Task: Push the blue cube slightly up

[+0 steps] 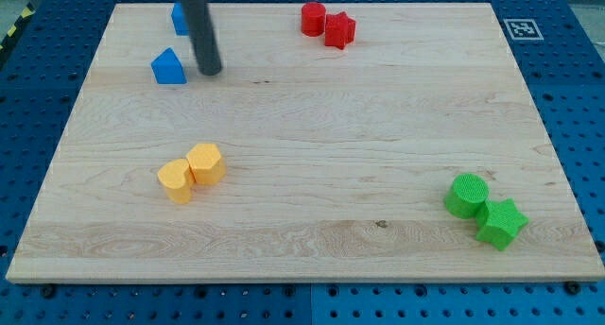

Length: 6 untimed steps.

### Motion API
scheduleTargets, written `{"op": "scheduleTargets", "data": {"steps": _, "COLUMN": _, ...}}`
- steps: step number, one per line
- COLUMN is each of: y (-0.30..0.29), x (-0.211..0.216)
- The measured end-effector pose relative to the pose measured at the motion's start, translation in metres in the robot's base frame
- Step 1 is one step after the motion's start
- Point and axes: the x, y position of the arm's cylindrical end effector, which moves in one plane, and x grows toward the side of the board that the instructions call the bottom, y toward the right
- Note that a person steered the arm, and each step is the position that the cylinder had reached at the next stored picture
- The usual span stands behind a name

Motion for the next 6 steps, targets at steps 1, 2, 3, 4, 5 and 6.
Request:
{"op": "scheduleTargets", "data": {"steps": 1, "y": 0.026, "x": -0.024}}
{"op": "scheduleTargets", "data": {"steps": 2, "y": 0.005, "x": -0.027}}
{"op": "scheduleTargets", "data": {"steps": 3, "y": -0.029, "x": -0.041}}
{"op": "scheduleTargets", "data": {"steps": 4, "y": -0.038, "x": -0.060}}
{"op": "scheduleTargets", "data": {"steps": 5, "y": -0.046, "x": -0.071}}
{"op": "scheduleTargets", "data": {"steps": 6, "y": -0.060, "x": -0.084}}
